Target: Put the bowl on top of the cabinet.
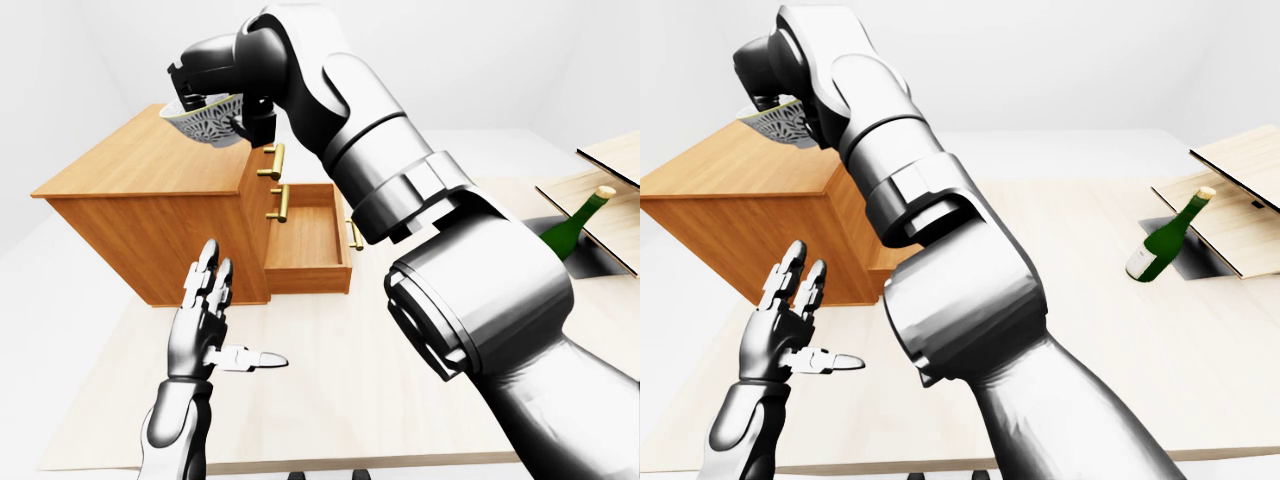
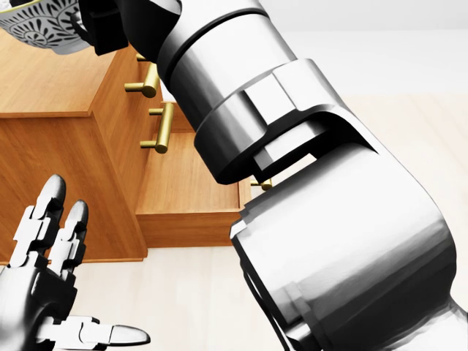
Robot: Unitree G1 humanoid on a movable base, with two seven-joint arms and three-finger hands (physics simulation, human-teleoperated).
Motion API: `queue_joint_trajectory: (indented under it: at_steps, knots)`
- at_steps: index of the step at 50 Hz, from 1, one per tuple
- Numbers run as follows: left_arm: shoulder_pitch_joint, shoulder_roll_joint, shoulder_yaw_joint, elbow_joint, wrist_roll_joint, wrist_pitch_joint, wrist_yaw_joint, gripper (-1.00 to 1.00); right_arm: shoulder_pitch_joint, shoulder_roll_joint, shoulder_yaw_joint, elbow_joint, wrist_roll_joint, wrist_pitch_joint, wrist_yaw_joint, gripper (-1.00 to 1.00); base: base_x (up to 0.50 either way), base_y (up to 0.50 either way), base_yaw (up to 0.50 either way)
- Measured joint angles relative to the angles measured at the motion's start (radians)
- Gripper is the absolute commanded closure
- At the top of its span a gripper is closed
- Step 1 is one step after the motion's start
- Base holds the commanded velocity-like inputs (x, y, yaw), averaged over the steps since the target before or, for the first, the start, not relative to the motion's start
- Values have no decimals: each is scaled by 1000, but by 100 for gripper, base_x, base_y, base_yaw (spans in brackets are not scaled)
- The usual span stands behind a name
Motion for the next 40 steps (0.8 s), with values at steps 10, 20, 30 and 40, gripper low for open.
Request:
queue_joint_trajectory:
  at_steps: [10,20,30,40]
  knots:
    - [4,-1,-1,-4,1,0,-2,-100,4,-2,-2,1,10,0,0,100,0,0,0]
    - [6,-1,-2,-5,2,-1,-3,-100,5,-6,-3,1,11,0,0,100,0,0,0]
    - [8,-1,-4,-6,3,-2,-4,-100,6,-10,-5,3,6,0,0,100,0,0,0]
    - [9,-2,-5,-6,5,-2,-5,-100,4,-14,-12,4,2,0,0,100,0,0,0]
